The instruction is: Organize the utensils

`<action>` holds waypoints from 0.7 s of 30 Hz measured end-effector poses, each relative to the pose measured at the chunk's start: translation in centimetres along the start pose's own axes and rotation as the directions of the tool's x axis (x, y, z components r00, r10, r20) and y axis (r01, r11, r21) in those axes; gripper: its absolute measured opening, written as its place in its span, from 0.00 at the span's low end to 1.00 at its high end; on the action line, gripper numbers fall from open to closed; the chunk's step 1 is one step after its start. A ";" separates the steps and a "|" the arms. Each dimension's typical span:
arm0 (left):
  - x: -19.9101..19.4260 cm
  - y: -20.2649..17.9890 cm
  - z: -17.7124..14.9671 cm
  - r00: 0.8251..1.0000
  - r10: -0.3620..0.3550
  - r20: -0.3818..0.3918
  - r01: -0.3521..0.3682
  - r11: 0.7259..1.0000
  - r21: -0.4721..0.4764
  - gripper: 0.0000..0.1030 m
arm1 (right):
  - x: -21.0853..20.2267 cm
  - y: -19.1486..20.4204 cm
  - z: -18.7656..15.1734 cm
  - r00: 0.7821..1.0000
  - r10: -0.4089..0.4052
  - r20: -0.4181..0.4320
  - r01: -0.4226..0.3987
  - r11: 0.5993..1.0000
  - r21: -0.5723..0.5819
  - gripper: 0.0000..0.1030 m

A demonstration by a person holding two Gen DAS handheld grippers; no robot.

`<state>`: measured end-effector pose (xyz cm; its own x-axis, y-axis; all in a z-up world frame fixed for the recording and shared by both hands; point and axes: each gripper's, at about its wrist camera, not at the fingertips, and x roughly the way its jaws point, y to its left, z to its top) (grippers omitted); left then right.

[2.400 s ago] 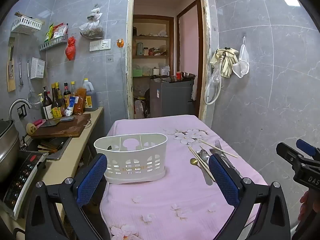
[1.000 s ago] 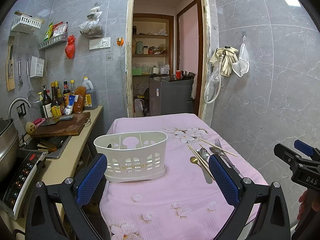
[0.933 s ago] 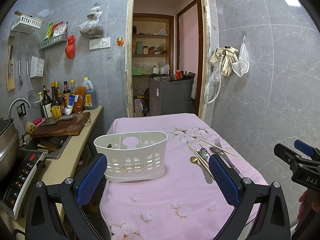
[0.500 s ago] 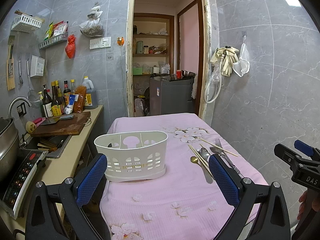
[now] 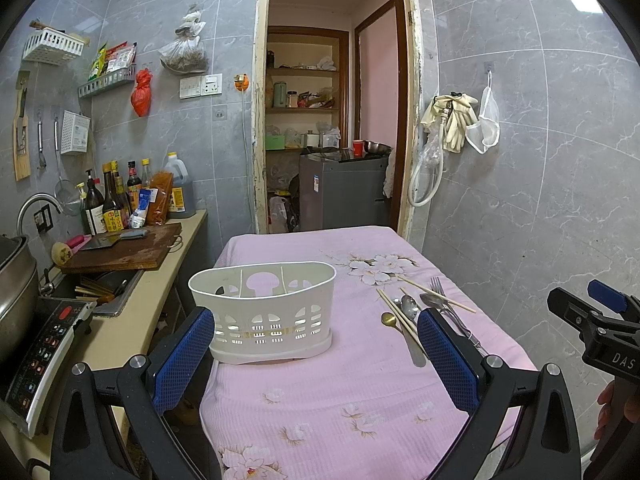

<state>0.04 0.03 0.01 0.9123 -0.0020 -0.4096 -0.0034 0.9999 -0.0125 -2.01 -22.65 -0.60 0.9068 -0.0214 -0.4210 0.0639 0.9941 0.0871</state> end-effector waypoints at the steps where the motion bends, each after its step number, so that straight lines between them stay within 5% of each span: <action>1: 0.0 0.0 0.0 1.000 0.000 0.000 0.000 1.000 0.000 0.99 | -0.1 -0.1 0.2 1.000 0.001 0.000 -0.001 1.000 0.000 0.99; 21: 0.0 0.0 0.0 1.000 0.000 -0.001 0.000 1.000 0.000 0.99 | 0.2 0.7 -0.3 1.000 0.003 -0.002 -0.003 1.000 0.000 0.99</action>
<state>0.04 0.04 0.01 0.9117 -0.0024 -0.4108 -0.0032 0.9999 -0.0131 -1.88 -21.95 -0.92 0.9061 -0.0181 -0.4227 0.0612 0.9942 0.0885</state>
